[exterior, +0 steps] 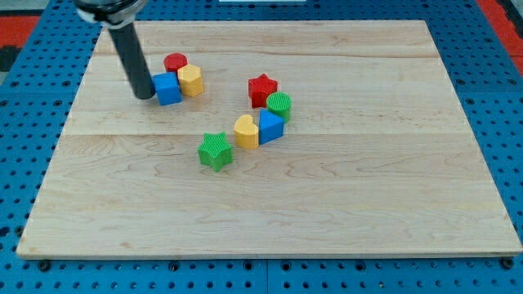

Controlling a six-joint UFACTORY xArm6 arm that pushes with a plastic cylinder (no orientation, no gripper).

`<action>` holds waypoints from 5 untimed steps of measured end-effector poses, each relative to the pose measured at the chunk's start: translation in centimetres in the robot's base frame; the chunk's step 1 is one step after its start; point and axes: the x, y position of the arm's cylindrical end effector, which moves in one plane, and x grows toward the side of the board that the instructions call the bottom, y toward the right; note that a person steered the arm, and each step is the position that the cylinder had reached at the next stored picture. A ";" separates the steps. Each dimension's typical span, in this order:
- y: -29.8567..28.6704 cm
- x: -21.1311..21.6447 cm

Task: Slide the red circle towards bottom side of the board

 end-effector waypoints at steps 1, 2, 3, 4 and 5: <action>7.3 -0.6; 11.7 -1.0; 13.7 -6.5; 9.3 -9.2; 5.6 -6.1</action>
